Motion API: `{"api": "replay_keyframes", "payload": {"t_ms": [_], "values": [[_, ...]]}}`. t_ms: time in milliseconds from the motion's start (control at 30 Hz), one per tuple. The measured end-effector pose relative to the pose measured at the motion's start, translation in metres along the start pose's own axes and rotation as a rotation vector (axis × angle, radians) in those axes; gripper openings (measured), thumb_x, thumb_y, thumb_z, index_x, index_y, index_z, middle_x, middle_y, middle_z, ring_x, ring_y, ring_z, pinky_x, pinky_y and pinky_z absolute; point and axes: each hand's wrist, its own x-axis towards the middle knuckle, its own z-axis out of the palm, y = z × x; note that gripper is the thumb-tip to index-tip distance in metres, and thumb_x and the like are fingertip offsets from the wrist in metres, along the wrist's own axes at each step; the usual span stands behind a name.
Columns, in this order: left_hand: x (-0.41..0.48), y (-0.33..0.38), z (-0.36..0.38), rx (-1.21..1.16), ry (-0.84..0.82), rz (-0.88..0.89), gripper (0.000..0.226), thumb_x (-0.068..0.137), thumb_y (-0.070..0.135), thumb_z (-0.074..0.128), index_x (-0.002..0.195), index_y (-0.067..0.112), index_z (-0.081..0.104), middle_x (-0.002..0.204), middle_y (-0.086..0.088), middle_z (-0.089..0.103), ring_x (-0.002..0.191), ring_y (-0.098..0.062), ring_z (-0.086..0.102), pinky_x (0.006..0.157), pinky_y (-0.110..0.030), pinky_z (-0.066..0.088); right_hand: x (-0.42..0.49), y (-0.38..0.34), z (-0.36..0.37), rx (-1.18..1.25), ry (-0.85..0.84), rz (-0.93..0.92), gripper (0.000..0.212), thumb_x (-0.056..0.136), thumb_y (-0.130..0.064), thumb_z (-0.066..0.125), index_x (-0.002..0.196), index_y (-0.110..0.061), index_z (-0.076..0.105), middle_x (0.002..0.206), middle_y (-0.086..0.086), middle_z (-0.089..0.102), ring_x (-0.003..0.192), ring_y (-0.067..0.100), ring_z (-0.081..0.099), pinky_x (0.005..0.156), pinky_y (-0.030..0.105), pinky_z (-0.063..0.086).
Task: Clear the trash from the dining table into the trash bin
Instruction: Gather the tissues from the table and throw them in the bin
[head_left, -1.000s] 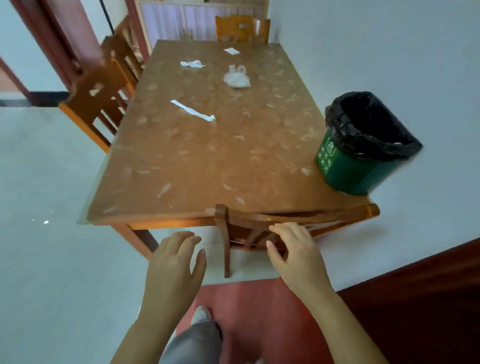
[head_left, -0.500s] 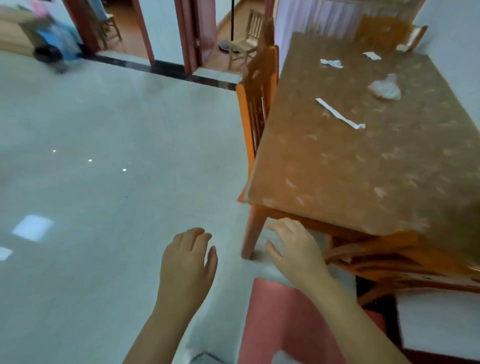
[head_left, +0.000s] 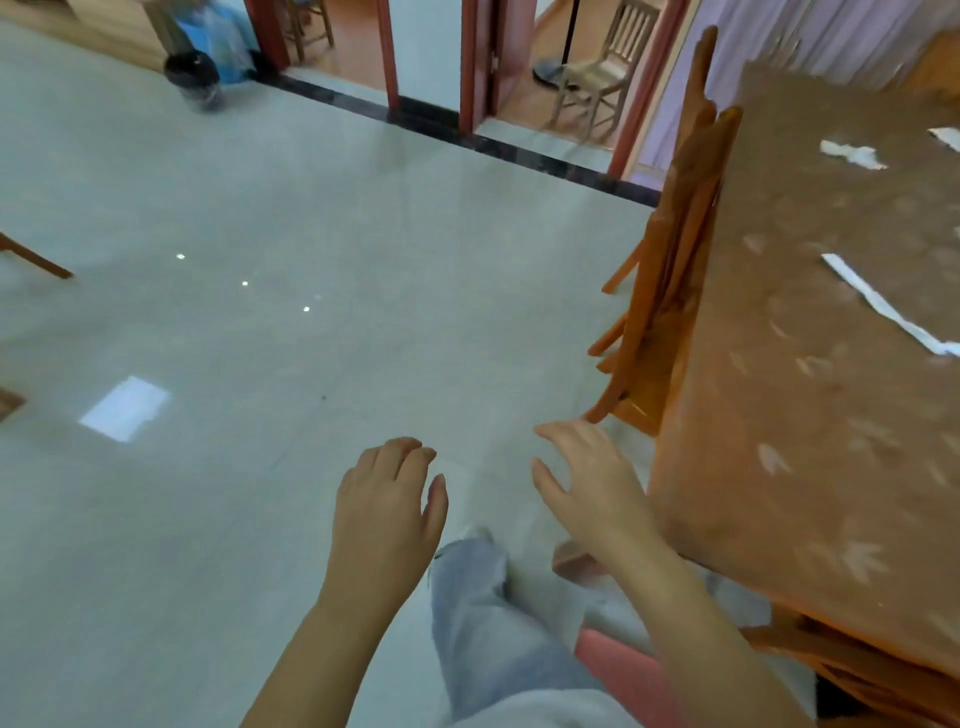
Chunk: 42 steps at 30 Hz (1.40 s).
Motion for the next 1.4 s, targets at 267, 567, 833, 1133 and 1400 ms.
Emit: {"api": "replay_keyframes", "payload": {"t_ms": [267,567,833,1133,1400], "values": [[0.189,-0.005,0.016,-0.022,-0.031,0.101,0.032,0.081,0.025,0.042,0.09,0.004,0.065,0.091,-0.011,0.067,0.075,-0.03,0.063,0.064,-0.036,0.051,0.18,0.017,-0.03,0.033,0.116,0.036,0.03,0.084,-0.024,0.056,0.11,-0.01,0.06,0.11,0.009,0.062,0.105,0.028,0.054,0.087,0.037,0.044],[0.374,-0.039,0.055,-0.039,-0.098,0.16,0.034,0.081,0.025,0.042,0.09,0.002,0.066,0.094,-0.014,0.068,0.079,-0.033,0.064,0.067,-0.038,0.051,0.327,0.042,-0.031,-0.052,0.142,0.14,0.029,0.08,-0.025,0.054,0.103,-0.01,0.063,0.102,0.007,0.067,0.097,0.026,0.06,0.082,0.027,0.037],[0.57,-0.09,0.085,-0.107,-0.132,0.242,0.035,0.082,0.026,0.042,0.093,0.002,0.066,0.096,-0.014,0.067,0.082,-0.033,0.063,0.07,-0.04,0.051,0.518,0.036,-0.036,-0.081,0.224,0.194,0.03,0.082,-0.028,0.05,0.101,-0.011,0.063,0.097,0.005,0.067,0.091,0.021,0.061,0.079,0.023,0.042],[0.757,-0.066,0.131,-0.167,-0.2,0.457,0.034,0.083,0.026,0.043,0.093,0.003,0.066,0.095,-0.012,0.068,0.084,-0.03,0.063,0.073,-0.035,0.048,0.65,0.079,-0.068,-0.068,0.334,0.394,0.031,0.082,-0.027,0.051,0.103,-0.008,0.062,0.1,0.009,0.065,0.093,0.022,0.06,0.08,0.031,0.051],[0.894,0.019,0.212,-0.181,-0.264,0.644,0.035,0.082,0.026,0.042,0.092,0.004,0.067,0.094,-0.013,0.068,0.083,-0.031,0.064,0.072,-0.039,0.05,0.739,0.189,-0.13,-0.071,0.53,0.543,0.038,0.082,-0.036,0.042,0.097,-0.009,0.063,0.09,0.008,0.066,0.081,0.018,0.06,0.072,0.024,0.05]]}}
